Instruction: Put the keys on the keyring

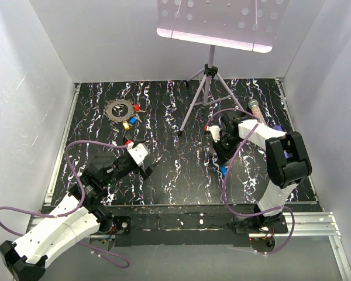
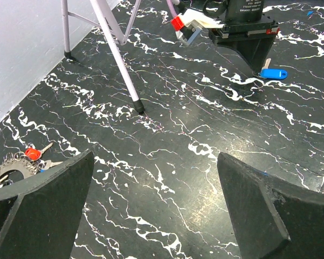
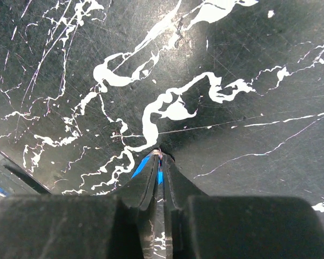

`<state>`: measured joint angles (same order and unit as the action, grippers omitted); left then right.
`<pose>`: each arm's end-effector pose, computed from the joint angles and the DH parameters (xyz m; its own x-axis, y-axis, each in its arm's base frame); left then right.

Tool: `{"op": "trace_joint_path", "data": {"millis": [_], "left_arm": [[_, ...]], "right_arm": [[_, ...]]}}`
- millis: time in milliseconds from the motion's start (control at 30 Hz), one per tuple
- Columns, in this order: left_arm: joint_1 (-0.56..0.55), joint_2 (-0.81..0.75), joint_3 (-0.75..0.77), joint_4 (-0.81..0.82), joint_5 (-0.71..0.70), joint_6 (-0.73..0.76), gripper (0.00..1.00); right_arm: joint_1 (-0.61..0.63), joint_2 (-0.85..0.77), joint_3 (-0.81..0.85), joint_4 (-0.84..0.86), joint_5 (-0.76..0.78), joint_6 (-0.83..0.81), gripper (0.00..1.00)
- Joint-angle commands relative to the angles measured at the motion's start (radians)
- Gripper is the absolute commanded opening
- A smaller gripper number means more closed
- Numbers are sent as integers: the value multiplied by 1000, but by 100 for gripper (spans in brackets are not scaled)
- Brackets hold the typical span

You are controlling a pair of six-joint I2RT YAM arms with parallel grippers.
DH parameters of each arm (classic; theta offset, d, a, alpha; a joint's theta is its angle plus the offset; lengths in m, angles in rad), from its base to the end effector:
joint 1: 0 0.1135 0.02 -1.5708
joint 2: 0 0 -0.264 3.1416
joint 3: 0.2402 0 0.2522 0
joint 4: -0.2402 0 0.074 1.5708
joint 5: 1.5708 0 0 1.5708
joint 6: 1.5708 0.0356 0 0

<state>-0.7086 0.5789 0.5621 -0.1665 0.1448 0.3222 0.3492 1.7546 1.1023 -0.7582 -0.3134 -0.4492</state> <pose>0.1123 -0.1030 0.2939 0.1068 0.3212 -0.9410 0.7568 0.5875 0.2864 0.2937 0.1186 0.1656 -0.6742 -0.6851 -0.2759 -0.7376 0.6434 0.2048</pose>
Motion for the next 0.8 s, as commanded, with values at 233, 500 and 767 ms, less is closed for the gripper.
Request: {"op": "trace_joint_path", "data": {"millis": [233, 500, 767], "left_arm": [[5, -8, 12, -14, 13, 11, 98], [6, -5, 12, -14, 16, 5, 98], [6, 30, 35, -16, -10, -61, 98]], "right_arm": [[5, -15, 39, 7, -15, 14, 27], [2, -40, 57, -6, -26, 17, 34], [-30, -133, 93, -43, -62, -2, 41]]}}
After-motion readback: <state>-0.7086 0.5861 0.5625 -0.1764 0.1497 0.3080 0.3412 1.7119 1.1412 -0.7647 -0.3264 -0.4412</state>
